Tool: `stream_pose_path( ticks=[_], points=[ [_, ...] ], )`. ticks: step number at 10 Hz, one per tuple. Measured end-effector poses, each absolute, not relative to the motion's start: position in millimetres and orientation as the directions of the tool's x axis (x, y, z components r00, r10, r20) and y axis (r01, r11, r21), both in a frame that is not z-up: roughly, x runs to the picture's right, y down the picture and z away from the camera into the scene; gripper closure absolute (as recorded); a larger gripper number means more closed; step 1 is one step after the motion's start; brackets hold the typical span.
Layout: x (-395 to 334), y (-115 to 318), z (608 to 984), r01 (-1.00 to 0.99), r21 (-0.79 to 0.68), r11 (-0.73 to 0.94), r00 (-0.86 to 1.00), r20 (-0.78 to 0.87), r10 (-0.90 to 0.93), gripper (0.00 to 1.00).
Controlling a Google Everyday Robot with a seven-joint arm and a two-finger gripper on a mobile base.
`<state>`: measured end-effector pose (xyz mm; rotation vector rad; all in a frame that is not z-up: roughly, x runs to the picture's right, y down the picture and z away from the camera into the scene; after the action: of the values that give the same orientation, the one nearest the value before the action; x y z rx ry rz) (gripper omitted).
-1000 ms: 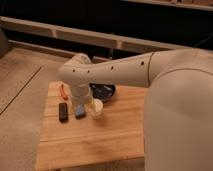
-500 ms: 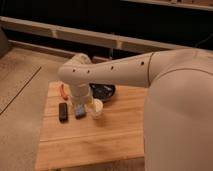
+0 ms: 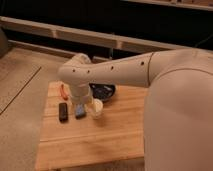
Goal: Move the arm in a circular motion
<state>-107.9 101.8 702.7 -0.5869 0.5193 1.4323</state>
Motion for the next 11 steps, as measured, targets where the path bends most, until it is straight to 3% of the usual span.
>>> stream_pose_path(
  ticks=[7,11],
  points=[
    [-133.1,-3.8,693.9,-0.968,-0.168,0.184,0.236,-0.381,0.894,0.35],
    [-134.8,-3.0,694.6,-0.967,-0.167,0.19,0.242,-0.383,0.892,0.35]
  ],
)
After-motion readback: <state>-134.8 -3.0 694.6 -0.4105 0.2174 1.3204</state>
